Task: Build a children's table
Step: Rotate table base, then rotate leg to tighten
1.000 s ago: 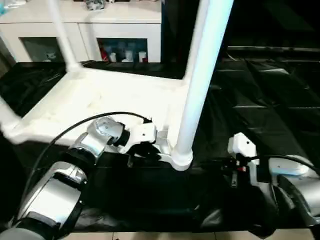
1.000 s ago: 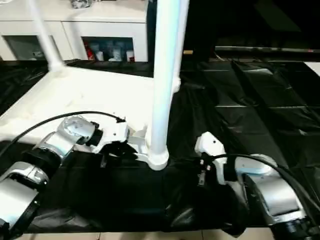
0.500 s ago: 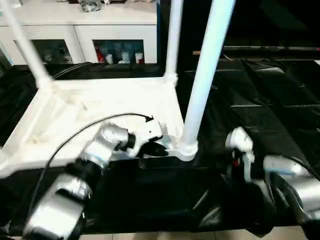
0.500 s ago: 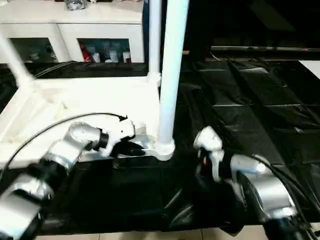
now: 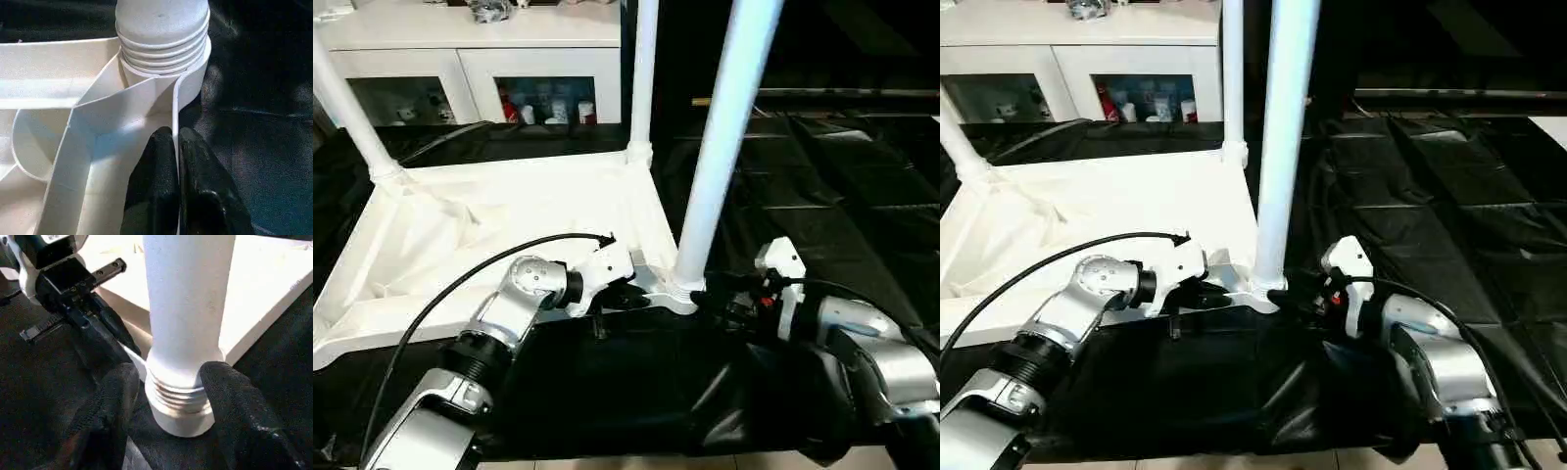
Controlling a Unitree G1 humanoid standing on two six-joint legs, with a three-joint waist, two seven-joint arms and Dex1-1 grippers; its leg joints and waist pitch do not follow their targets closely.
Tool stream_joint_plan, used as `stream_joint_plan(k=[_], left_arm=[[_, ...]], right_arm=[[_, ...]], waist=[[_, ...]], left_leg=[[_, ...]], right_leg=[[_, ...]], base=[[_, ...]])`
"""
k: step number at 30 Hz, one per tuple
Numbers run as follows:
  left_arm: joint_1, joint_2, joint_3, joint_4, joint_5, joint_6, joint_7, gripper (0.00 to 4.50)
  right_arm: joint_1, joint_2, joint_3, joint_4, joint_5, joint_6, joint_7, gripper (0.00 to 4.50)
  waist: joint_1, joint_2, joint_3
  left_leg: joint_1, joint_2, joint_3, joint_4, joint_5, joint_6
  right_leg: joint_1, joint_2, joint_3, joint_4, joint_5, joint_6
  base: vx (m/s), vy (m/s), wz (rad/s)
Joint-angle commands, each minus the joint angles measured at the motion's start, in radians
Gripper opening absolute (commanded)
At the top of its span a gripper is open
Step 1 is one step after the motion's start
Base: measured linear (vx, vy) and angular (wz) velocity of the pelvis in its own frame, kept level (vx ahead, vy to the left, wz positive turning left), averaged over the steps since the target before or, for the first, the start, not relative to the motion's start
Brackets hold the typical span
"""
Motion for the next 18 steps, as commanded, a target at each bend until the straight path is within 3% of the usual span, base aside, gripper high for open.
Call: stream_joint_plan(k=[1,8,18], left_arm=[[0.031,-0.009,-0.008,-0.017,-0.025,0.013,-0.015,0.0],[0.02,-0.005,-0.009,-0.01,-0.02,0.008,-0.015,0.0],[0.004,-0.008,-0.003,0.01,-0.02,0.012,-0.011,0.0]], right_arm=[[-0.035,0.007,0.021,0.031,-0.028,-0.021,-0.016,2.77],[-0.064,0.02,0.052,0.073,-0.072,-0.033,-0.035,3.43],[-0.099,0.053,0.065,0.118,-0.075,-0.06,-0.033,3.43]], waist=[[0.008,-0.024,-0.059],[0.009,-0.023,-0.058],[0.01,-0.023,-0.058]], left_leg=[[-0.006,-0.015,0.014,-0.058,-0.157,0.067],[-0.006,-0.016,0.015,-0.058,-0.158,0.063],[-0.005,-0.016,0.016,-0.059,-0.153,0.066]], right_leg=[[0.055,-0.033,0.023,-0.074,-0.161,-0.229],[0.054,-0.033,0.023,-0.074,-0.17,-0.223],[0.054,-0.033,0.023,-0.072,-0.148,-0.229]], base=[[0.0,0.0,0.0],[0.0,0.0,0.0],[0.0,0.0,0.0]])
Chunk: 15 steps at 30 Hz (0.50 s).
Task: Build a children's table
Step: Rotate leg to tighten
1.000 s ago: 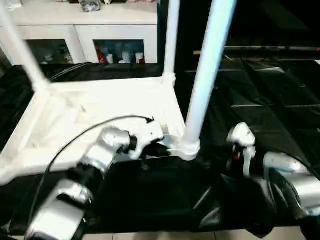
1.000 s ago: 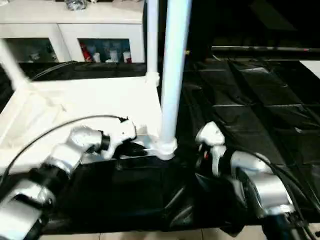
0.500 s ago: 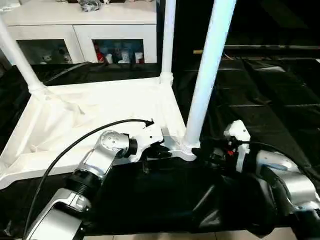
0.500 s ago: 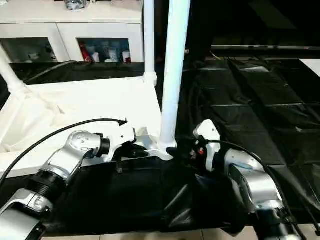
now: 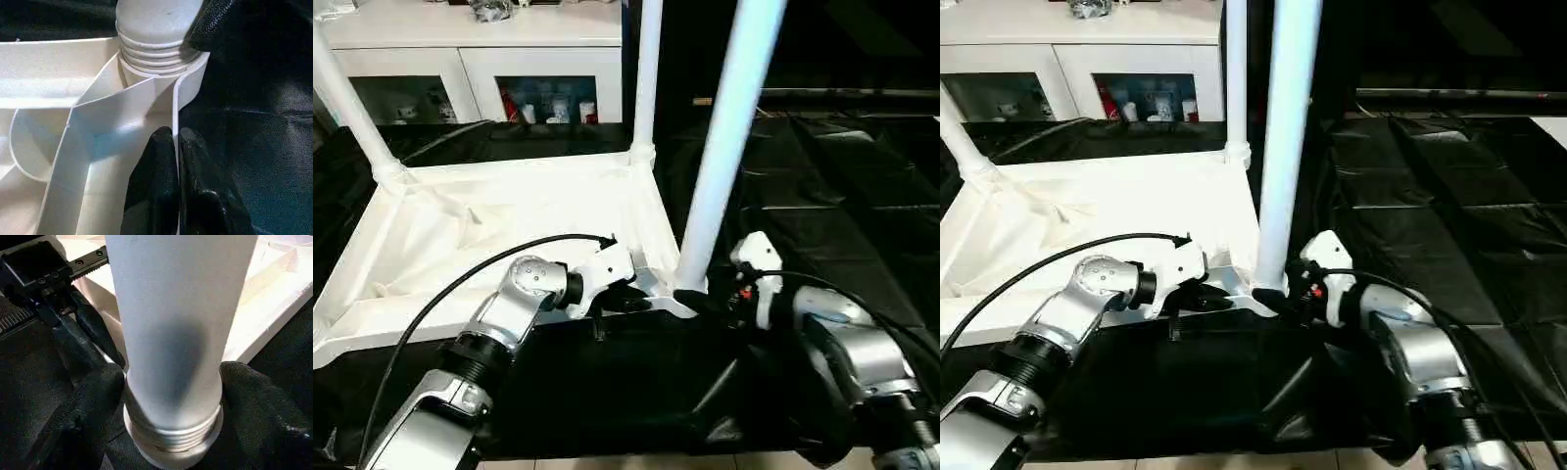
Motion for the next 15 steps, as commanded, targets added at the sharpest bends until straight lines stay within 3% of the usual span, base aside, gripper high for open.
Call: stream_joint_plan(k=[1,8,15], left_arm=[[0.002,-0.009,0.001,0.022,-0.021,0.006,0.001,0.0],[0.0,-0.006,0.003,0.025,-0.024,0.009,-0.01,0.0],[0.001,-0.001,0.007,0.029,-0.025,0.009,-0.01,0.0]], right_arm=[[-0.02,0.005,0.007,0.01,-0.002,-0.012,0.006,3.43],[-0.023,0.006,0.009,0.027,-0.006,-0.028,0.014,2.83],[-0.025,0.008,0.015,0.043,-0.015,-0.047,0.015,2.68]], waist=[[0.006,-0.022,-0.059],[0.006,-0.022,-0.059],[0.006,-0.024,-0.059]], left_leg=[[-0.004,-0.016,0.015,-0.059,-0.157,0.065],[-0.005,-0.016,0.016,-0.058,-0.156,0.066],[-0.005,-0.016,0.016,-0.058,-0.149,0.069]], right_leg=[[0.055,-0.033,0.023,-0.072,-0.154,-0.227],[0.055,-0.033,0.023,-0.072,-0.153,-0.23],[0.056,-0.033,0.023,-0.071,-0.15,-0.229]], base=[[0.0,0.0,0.0],[0.0,0.0,0.0],[0.0,0.0,0.0]])
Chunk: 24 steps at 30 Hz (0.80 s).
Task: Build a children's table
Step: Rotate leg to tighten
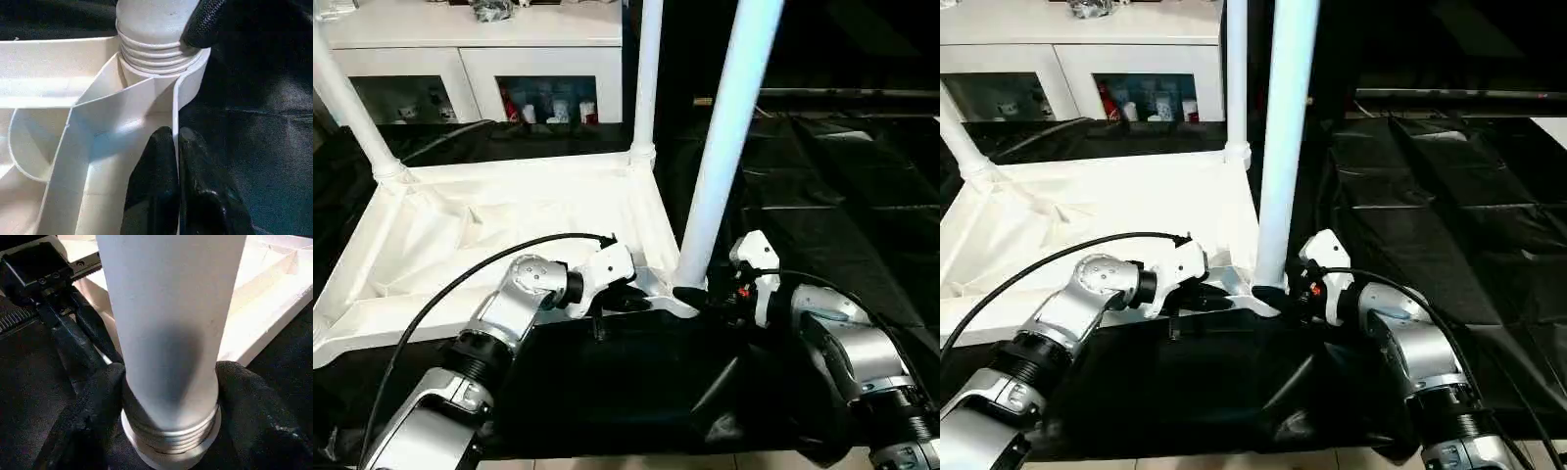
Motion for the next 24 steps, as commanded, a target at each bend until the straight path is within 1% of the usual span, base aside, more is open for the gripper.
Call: stream_joint_plan(k=[1,4,5,6,7,8,9,11,12,13,14,15,16,17,18,19,20,23,24], left_arm=[[0.006,-0.006,0.006,0.021,-0.024,0.008,0.001,0.0],[0.007,-0.012,0.016,0.03,-0.025,0.01,0.025,0.0],[0.004,-0.021,0.025,0.041,-0.023,0.018,0.051,0.0],[0.003,-0.024,0.026,0.044,-0.023,0.018,0.055,0.0],[-0.004,-0.036,0.034,0.056,-0.021,0.025,0.085,0.0],[-0.022,-0.07,0.048,0.088,-0.015,0.039,0.155,0.0],[-0.029,-0.083,0.053,0.102,-0.012,0.043,0.183,0.0],[-0.048,-0.118,0.062,0.142,-0.005,0.053,0.247,0.0],[-0.059,-0.138,0.064,0.164,-0.001,0.057,0.278,0.0],[-0.061,-0.143,0.064,0.169,0.0,0.058,0.287,0.0],[-0.08,-0.174,0.067,0.202,0.006,0.062,0.333,0.0],[-0.092,-0.192,0.069,0.222,0.01,0.062,0.364,0.0],[-0.109,-0.213,0.068,0.247,0.017,0.056,0.399,0.0],[-0.113,-0.218,0.067,0.253,0.02,0.053,0.406,0.0],[-0.125,-0.23,0.062,0.271,0.028,0.04,0.423,0.0],[-0.135,-0.238,0.057,0.285,0.035,0.028,0.433,0.0],[-0.146,-0.247,0.051,0.3,0.044,0.015,0.441,0.0],[-0.157,-0.247,0.043,0.317,0.055,-0.011,0.44,0.0],[-0.157,-0.247,0.043,0.317,0.055,-0.011,0.44,0.0]], right_arm=[[-0.01,0.007,0.016,0.008,-0.017,-0.02,-0.001,2.67],[-0.005,0.014,0.017,0.024,-0.031,-0.039,-0.023,2.67],[-0.002,0.026,0.007,0.046,-0.044,-0.053,-0.064,2.67],[-0.002,0.028,0.004,0.051,-0.046,-0.055,-0.072,2.66],[0.001,0.042,-0.007,0.067,-0.051,-0.062,-0.108,2.66],[0.01,0.092,-0.048,0.098,-0.052,-0.06,-0.223,2.66],[0.015,0.11,-0.058,0.104,-0.048,-0.052,-0.253,2.66],[0.027,0.157,-0.069,0.12,-0.057,-0.045,-0.338,2.66],[0.029,0.185,-0.072,0.13,-0.07,-0.043,-0.391,2.66],[0.03,0.193,-0.073,0.133,-0.071,-0.041,-0.404,2.66],[0.02,0.242,-0.079,0.15,-0.081,-0.04,-0.479,2.66],[0.009,0.27,-0.077,0.164,-0.091,-0.04,-0.522,2.66],[-0.011,0.303,-0.067,0.187,-0.108,-0.042,-0.573,2.66],[-0.018,0.311,-0.063,0.194,-0.112,-0.045,-0.584,2.66],[-0.032,0.333,-0.049,0.204,-0.12,-0.056,-0.595,2.66],[-0.043,0.349,-0.035,0.209,-0.129,-0.067,-0.597,2.66],[-0.053,0.366,-0.015,0.211,-0.141,-0.08,-0.594,2.66],[-0.052,0.368,0.003,0.202,-0.16,-0.105,-0.584,2.66],[-0.052,0.368,0.003,0.202,-0.16,-0.105,-0.584,2.66]], waist=[[0.006,-0.023,-0.059],[0.005,-0.023,-0.058],[0.004,-0.025,-0.057],[0.003,-0.024,-0.056],[0.002,-0.027,-0.055],[-0.001,-0.024,-0.054],[-0.001,-0.024,-0.054],[-0.002,-0.028,-0.055],[0.0,-0.027,-0.054],[-0.001,-0.028,-0.055],[0.0,-0.028,-0.055],[0.0,-0.019,-0.053],[-0.003,-0.023,-0.052],[-0.003,-0.023,-0.054],[-0.004,-0.023,-0.053],[-0.006,-0.02,-0.052],[-0.006,-0.022,-0.053],[-0.005,-0.023,-0.052],[-0.004,-0.026,-0.053]], left_leg=[[-0.006,-0.016,0.016,-0.059,-0.152,0.068],[-0.006,-0.017,0.016,-0.059,-0.158,0.065],[-0.006,-0.017,0.016,-0.059,-0.165,0.063],[-0.005,-0.017,0.016,-0.06,-0.176,0.058],[-0.006,-0.018,0.016,-0.061,-0.181,0.056],[-0.004,-0.019,0.016,-0.062,-0.186,0.045],[-0.003,-0.019,0.016,-0.063,-0.192,0.04],[-0.003,-0.021,0.015,-0.063,-0.193,0.035],[0.0,-0.021,0.015,-0.064,-0.194,0.035],[-0.002,-0.023,0.015,-0.064,-0.191,0.036],[-0.002,-0.024,0.015,-0.064,-0.193,0.039],[0.0,-0.025,0.014,-0.067,-0.204,0.036],[0.0,-0.026,0.013,-0.069,-0.224,0.031],[0.0,-0.026,0.012,-0.069,-0.227,0.029],[0.0,-0.025,0.011,-0.071,-0.241,0.029],[0.001,-0.026,0.011,-0.072,-0.261,0.029],[0.001,-0.027,0.01,-0.072,-0.269,0.031],[-0.001,-0.027,0.009,-0.074,-0.274,0.039],[-0.002,-0.027,0.009,-0.073,-0.272,0.043]], right_leg=[[0.055,-0.033,0.023,-0.072,-0.154,-0.229],[0.055,-0.034,0.022,-0.074,-0.172,-0.224],[0.054,-0.033,0.023,-0.075,-0.186,-0.221],[0.052,-0.034,0.022,-0.078,-0.209,-0.217],[0.052,-0.033,0.022,-0.079,-0.223,-0.212],[0.048,-0.032,0.023,-0.082,-0.248,-0.201],[0.047,-0.033,0.022,-0.083,-0.261,-0.197],[0.048,-0.032,0.023,-0.085,-0.275,-0.185],[0.045,-0.031,0.024,-0.087,-0.279,-0.18],[0.047,-0.031,0.024,-0.086,-0.277,-0.178],[0.045,-0.031,0.024,-0.088,-0.283,-0.173],[0.041,-0.032,0.023,-0.091,-0.301,-0.169],[0.042,-0.032,0.021,-0.094,-0.33,-0.16],[0.043,-0.033,0.021,-0.095,-0.338,-0.156],[0.042,-0.033,0.021,-0.097,-0.348,-0.151],[0.04,-0.033,0.02,-0.1,-0.37,-0.145],[0.04,-0.034,0.021,-0.102,-0.378,-0.137],[0.041,-0.035,0.02,-0.104,-0.391,-0.128],[0.041,-0.036,0.02,-0.104,-0.392,-0.124]], base=[[0.0,0.0,0.0],[0.0,0.0,0.0],[0.0,0.0,0.0],[0.0,0.0,0.0],[0.0,0.0,0.0],[0.0,0.0,0.0],[0.0,0.0,0.0],[0.0,0.0,0.0],[0.0,0.0,0.0],[0.0,0.0,0.0],[0.0,0.0,0.0],[0.0,0.0,0.0],[0.0,0.0,0.0],[0.0,0.0,0.0],[0.0,0.0,0.0],[0.0,0.0,0.0],[0.0,0.0,0.0],[0.0,0.0,0.0],[0.0,0.0,0.0]])
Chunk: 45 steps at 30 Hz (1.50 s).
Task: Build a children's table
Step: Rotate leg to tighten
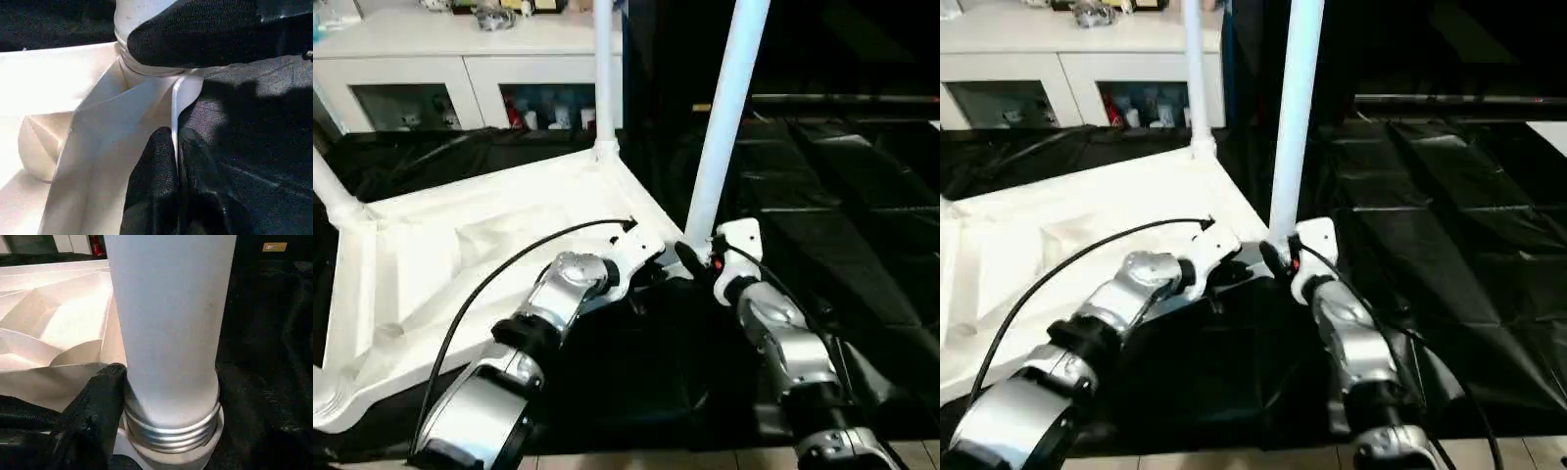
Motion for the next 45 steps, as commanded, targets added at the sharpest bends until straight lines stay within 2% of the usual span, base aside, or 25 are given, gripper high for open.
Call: stream_joint_plan(k=[1,2,4,7,8,10,12,14,16,19,22,28,29,30,32,35,38,45], left_arm=[[-0.005,-0.04,0.0,0.027,-0.004,-0.03,0.045,0.0],[-0.005,-0.034,0.001,0.028,-0.005,-0.035,0.04,0.0],[0.002,-0.011,0.005,0.018,-0.011,-0.044,0.013,0.0],[0.02,0.036,0.008,0.003,-0.024,-0.075,-0.063,0.0],[0.027,0.05,0.01,-0.005,-0.032,-0.078,-0.091,0.0],[0.041,0.072,0.012,-0.022,-0.048,-0.097,-0.148,0.0],[0.071,0.112,0.016,-0.06,-0.081,-0.126,-0.265,0.0],[0.096,0.143,0.011,-0.101,-0.107,-0.126,-0.358,0.0],[0.114,0.166,0.005,-0.137,-0.123,-0.111,-0.416,0.0],[0.151,0.207,0.001,-0.229,-0.185,-0.061,-0.532,0.0],[0.171,0.231,-0.004,-0.282,-0.216,-0.031,-0.591,0.0],[0.194,0.232,0.008,-0.34,-0.237,0.009,-0.623,0.0],[0.196,0.232,0.008,-0.344,-0.238,0.013,-0.624,0.0],[0.199,0.232,0.007,-0.352,-0.239,0.02,-0.623,0.0],[0.2,0.23,0.006,-0.356,-0.237,0.022,-0.619,0.0],[0.201,0.23,0.007,-0.361,-0.237,0.027,-0.618,0.0],[0.204,0.229,0.01,-0.367,-0.235,0.036,-0.618,0.0],[0.208,0.224,0.017,-0.367,-0.227,0.039,-0.601,0.0]], right_arm=[[0.013,0.048,0.103,0.006,-0.024,0.001,0.06,2.66],[0.018,0.039,0.1,-0.004,-0.019,-0.008,0.076,3.21],[0.031,0.0,0.095,-0.045,0.001,-0.014,0.134,3.21],[0.053,-0.089,0.103,-0.122,0.029,0.021,0.259,3.41],[0.063,-0.119,0.11,-0.145,0.039,0.025,0.309,3.62],[0.085,-0.163,0.114,-0.187,0.068,0.035,0.388,3.62],[0.115,-0.233,0.119,-0.246,0.113,0.055,0.507,3.62],[0.124,-0.269,0.121,-0.266,0.123,0.058,0.549,3.62],[0.126,-0.285,0.121,-0.274,0.125,0.059,0.57,3.62],[0.122,-0.308,0.123,-0.283,0.12,0.066,0.605,3.62],[0.12,-0.323,0.134,-0.289,0.12,0.072,0.629,3.62],[0.117,-0.331,0.16,-0.281,0.116,0.067,0.669,3.62],[0.117,-0.331,0.162,-0.28,0.112,0.064,0.671,3.62],[0.116,-0.331,0.164,-0.277,0.109,0.06,0.673,3.62],[0.115,-0.33,0.164,-0.274,0.109,0.059,0.674,3.27],[0.112,-0.328,0.163,-0.27,0.112,0.057,0.673,3.24],[0.111,-0.326,0.163,-0.267,0.117,0.055,0.678,2.85],[0.118,-0.317,0.16,-0.256,0.114,0.049,0.671,2.75]], waist=[[0.001,-0.025,-0.044],[0.001,-0.027,-0.044],[0.004,-0.028,-0.044],[0.009,-0.028,-0.049],[0.009,-0.03,-0.048],[0.008,-0.034,-0.051],[0.01,-0.036,-0.05],[0.01,-0.032,-0.052],[0.008,-0.028,-0.052],[0.009,-0.027,-0.051],[0.012,-0.026,-0.049],[0.019,-0.027,-0.048],[0.019,-0.032,-0.049],[0.021,-0.029,-0.049],[0.021,-0.029,-0.05],[0.023,-0.028,-0.05],[0.023,-0.028,-0.051],[0.023,-0.028,-0.052]], left_leg=[[-0.008,-0.014,0.009,-0.073,-0.269,0.047],[-0.01,-0.014,0.009,-0.073,-0.267,0.05],[-0.007,-0.012,0.009,-0.074,-0.268,0.053],[-0.014,-0.011,0.009,-0.071,-0.227,0.069],[-0.018,-0.012,0.01,-0.069,-0.211,0.077],[-0.019,-0.013,0.011,-0.066,-0.188,0.09],[-0.021,-0.011,0.011,-0.065,-0.166,0.108],[-0.019,-0.008,0.013,-0.063,-0.151,0.119],[-0.016,-0.005,0.012,-0.065,-0.148,0.111],[-0.013,-0.001,0.014,-0.066,-0.147,0.105],[-0.008,0.0,0.017,-0.066,-0.159,0.105],[-0.01,-0.001,0.016,-0.068,-0.168,0.083],[-0.012,-0.002,0.016,-0.067,-0.161,0.083],[-0.011,-0.002,0.016,-0.067,-0.154,0.083],[-0.011,-0.003,0.017,-0.066,-0.144,0.086],[-0.012,-0.003,0.016,-0.065,-0.139,0.088],[-0.011,-0.003,0.016,-0.065,-0.139,0.087],[-0.011,-0.004,0.016,-0.063,-0.13,0.092]], right_leg=[[0.037,-0.025,0.019,-0.104,-0.389,-0.132],[0.036,-0.025,0.019,-0.104,-0.39,-0.13],[0.035,-0.025,0.019,-0.105,-0.389,-0.131],[0.044,-0.024,0.02,-0.095,-0.302,-0.146],[0.048,-0.022,0.02,-0.091,-0.259,-0.155],[0.051,-0.026,0.02,-0.088,-0.234,-0.166],[0.054,-0.026,0.021,-0.084,-0.199,-0.181],[0.051,-0.025,0.021,-0.079,-0.157,-0.204],[0.049,-0.026,0.02,-0.074,-0.141,-0.23],[0.048,-0.026,0.021,-0.07,-0.123,-0.254],[0.044,-0.025,0.022,-0.072,-0.126,-0.257],[0.047,-0.028,0.023,-0.073,-0.166,-0.233],[0.048,-0.028,0.023,-0.074,-0.164,-0.228],[0.047,-0.028,0.023,-0.072,-0.16,-0.226],[0.047,-0.027,0.023,-0.071,-0.145,-0.227],[0.048,-0.027,0.022,-0.07,-0.136,-0.229],[0.048,-0.027,0.023,-0.07,-0.138,-0.228],[0.05,-0.026,0.022,-0.068,-0.118,-0.235]], base=[[0.0,0.0,0.0],[0.0,0.0,0.0],[0.0,0.0,0.0],[0.0,0.0,0.0],[0.0,0.0,0.0],[0.0,0.0,0.0],[0.0,0.0,0.0],[0.0,0.0,0.0],[0.0,0.0,0.0],[0.0,0.0,0.0],[0.0,0.0,0.0],[0.0,0.0,0.0],[0.0,0.0,0.0],[0.0,0.0,0.0],[0.0,0.0,0.0],[0.0,0.0,0.0],[0.0,0.0,0.0],[0.0,0.0,0.0]])
